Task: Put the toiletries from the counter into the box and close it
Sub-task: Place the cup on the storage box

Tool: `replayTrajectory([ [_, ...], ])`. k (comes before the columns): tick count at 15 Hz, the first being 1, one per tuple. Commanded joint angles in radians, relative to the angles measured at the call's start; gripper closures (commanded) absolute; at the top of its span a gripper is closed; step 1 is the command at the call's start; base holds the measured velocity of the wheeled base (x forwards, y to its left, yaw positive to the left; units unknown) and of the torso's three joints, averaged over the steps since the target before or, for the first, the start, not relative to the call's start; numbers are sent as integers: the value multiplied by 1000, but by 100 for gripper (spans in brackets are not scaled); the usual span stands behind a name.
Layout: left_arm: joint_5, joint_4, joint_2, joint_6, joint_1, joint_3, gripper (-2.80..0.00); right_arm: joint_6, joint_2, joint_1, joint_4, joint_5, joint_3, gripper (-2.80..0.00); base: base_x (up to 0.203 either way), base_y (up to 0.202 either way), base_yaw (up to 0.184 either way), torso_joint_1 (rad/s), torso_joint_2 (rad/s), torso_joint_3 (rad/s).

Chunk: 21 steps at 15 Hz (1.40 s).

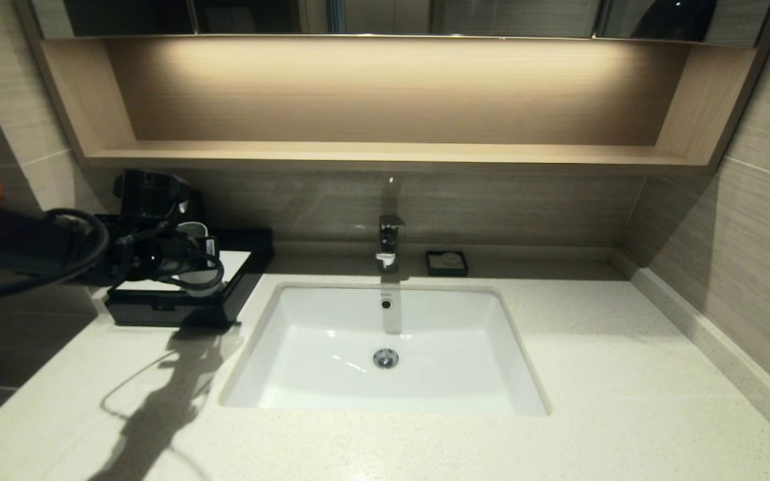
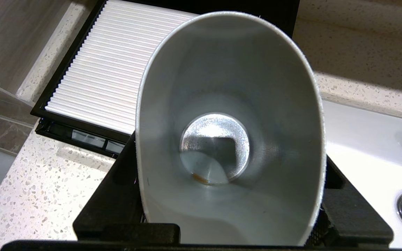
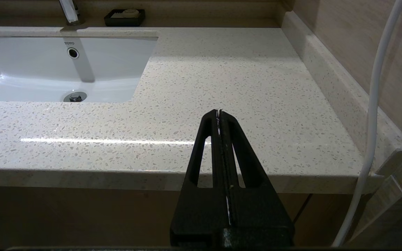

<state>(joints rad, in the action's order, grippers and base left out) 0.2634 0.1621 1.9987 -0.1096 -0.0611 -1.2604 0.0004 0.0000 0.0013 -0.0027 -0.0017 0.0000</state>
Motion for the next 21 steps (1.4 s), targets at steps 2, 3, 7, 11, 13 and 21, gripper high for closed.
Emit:
replayTrajectory([
  [2, 2, 0, 15, -1, 1, 3, 0, 0, -1, 0, 0, 0, 1, 0, 0, 0, 0, 0, 0, 0],
  [3, 1, 0, 17, -1, 1, 3, 0, 0, -1, 0, 0, 0, 0, 0, 0, 0, 0, 0, 0, 0],
  [7, 0, 2, 26, -1, 0, 7, 0, 0, 0, 0, 0, 0, 2, 0, 0, 0, 0, 0, 0, 0],
  [11, 2, 2, 31, -13, 0, 9, 0, 0, 0, 0, 0, 0, 2, 0, 0, 0, 0, 0, 0, 0],
  [13, 2, 0, 28, -13, 0, 7, 0, 0, 0, 0, 0, 0, 1, 0, 0, 0, 0, 0, 0, 0],
  [21, 2, 4, 19, -14, 0, 7, 0, 0, 0, 0, 0, 0, 0, 0, 0, 0, 0, 0, 0, 0],
])
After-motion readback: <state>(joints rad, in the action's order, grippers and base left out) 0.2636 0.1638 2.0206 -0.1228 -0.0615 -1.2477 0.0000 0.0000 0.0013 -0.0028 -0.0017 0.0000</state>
